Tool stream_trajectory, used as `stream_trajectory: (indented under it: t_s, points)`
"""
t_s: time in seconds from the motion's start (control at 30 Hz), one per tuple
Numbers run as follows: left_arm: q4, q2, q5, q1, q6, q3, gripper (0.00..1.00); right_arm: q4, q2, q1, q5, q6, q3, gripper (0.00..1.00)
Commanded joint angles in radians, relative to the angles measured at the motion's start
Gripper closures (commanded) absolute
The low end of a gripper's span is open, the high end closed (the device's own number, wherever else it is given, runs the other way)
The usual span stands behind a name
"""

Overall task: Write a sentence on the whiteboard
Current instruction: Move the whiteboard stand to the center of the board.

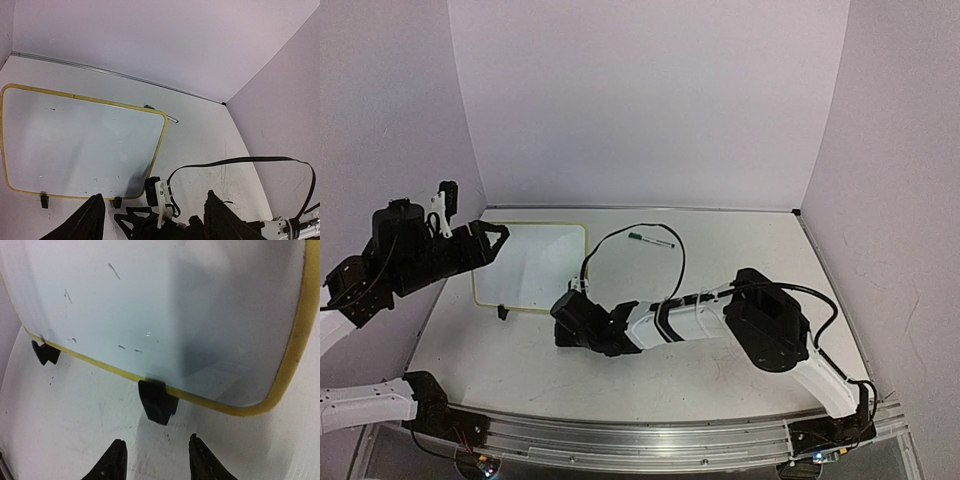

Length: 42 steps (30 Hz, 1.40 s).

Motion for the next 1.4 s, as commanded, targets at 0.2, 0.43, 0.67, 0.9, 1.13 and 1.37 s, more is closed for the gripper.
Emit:
stream_trajectory:
  t_s: [0.2, 0.43, 0.67, 0.9, 1.13, 1.37]
  points:
    - [-0.043, -0.055, 0.0, -0.001, 0.047, 0.044, 0.3, -0.095, 0.103, 0.013, 0.191, 0.024, 0.163, 0.61]
    - [-0.042, -0.061, -0.012, -0.001, 0.038, 0.028, 0.3, -0.134, 0.124, 0.018, 0.266, -0.003, 0.225, 0.71]
    - [-0.04, -0.016, -0.035, -0.001, 0.035, 0.05, 0.3, -0.135, 0.128, 0.02, 0.291, -0.024, 0.245, 0.86]
    - [-0.023, 0.017, -0.057, -0.001, 0.009, 0.041, 0.29, -0.111, 0.124, 0.02, 0.281, -0.062, 0.213, 0.91]
    - [-0.01, 0.033, -0.059, -0.001, 0.004, 0.041, 0.29, -0.087, 0.161, 0.013, 0.242, -0.075, 0.236, 0.76]
    - [-0.01, 0.033, -0.06, -0.001, 0.005, 0.044, 0.29, -0.08, 0.167, 0.008, 0.283, -0.078, 0.244, 0.87]
